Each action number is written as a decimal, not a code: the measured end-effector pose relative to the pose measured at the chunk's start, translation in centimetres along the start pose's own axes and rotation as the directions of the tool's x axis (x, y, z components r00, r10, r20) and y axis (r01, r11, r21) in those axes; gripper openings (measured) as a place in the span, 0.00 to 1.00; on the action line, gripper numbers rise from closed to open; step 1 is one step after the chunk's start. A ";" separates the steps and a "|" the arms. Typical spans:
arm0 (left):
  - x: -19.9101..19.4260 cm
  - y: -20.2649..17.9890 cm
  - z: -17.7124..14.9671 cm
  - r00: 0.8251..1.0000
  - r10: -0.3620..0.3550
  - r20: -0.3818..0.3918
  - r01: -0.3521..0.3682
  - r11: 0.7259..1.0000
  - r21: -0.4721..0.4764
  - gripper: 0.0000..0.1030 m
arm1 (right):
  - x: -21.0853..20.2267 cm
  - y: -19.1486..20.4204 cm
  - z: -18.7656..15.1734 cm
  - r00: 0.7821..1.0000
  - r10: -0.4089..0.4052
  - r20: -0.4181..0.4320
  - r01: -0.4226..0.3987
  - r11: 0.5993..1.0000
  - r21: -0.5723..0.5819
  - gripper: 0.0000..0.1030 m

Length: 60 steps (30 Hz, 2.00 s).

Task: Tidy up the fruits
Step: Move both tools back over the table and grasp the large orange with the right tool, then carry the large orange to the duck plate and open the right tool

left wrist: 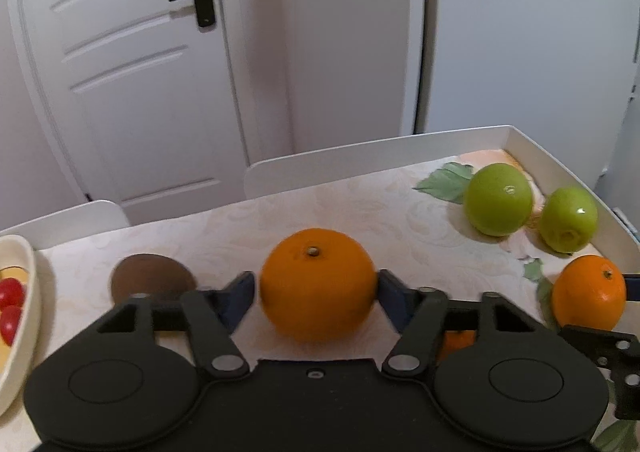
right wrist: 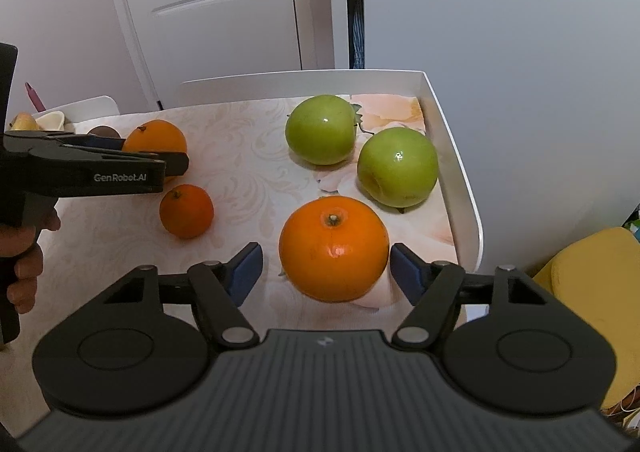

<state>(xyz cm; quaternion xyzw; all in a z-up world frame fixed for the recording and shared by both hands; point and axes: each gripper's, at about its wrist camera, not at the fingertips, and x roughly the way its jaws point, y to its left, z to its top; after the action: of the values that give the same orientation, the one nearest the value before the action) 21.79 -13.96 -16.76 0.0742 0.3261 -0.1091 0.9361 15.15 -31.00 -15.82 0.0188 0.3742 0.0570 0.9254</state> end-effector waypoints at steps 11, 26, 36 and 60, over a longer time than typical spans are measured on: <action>-0.6 -0.2 -0.6 1.000 0.012 0.006 -0.012 0.999 0.041 0.64 | 0.3 -0.2 0.3 1.000 -0.010 0.003 0.010 1.000 0.003 0.78; -3.9 0.9 -1.9 0.999 0.032 0.028 -0.032 0.999 0.021 0.64 | -0.6 0.9 1.0 1.000 -0.005 0.011 0.005 1.000 -0.029 0.72; -9.0 2.9 -2.1 0.996 0.064 0.068 -0.060 0.997 -0.052 0.64 | -2.9 4.3 2.9 0.998 0.044 0.051 -0.040 0.997 -0.068 0.71; -19.1 16.0 -2.9 0.974 0.202 0.099 -0.189 0.974 -0.128 0.64 | -5.7 20.4 7.7 0.974 0.207 0.089 -0.191 0.969 -0.159 0.71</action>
<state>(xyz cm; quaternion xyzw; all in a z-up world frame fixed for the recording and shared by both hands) 9.53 5.03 -5.96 0.0444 0.2703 -0.0010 0.9617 14.52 -11.38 -4.78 -0.0099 0.3160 0.1764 0.9322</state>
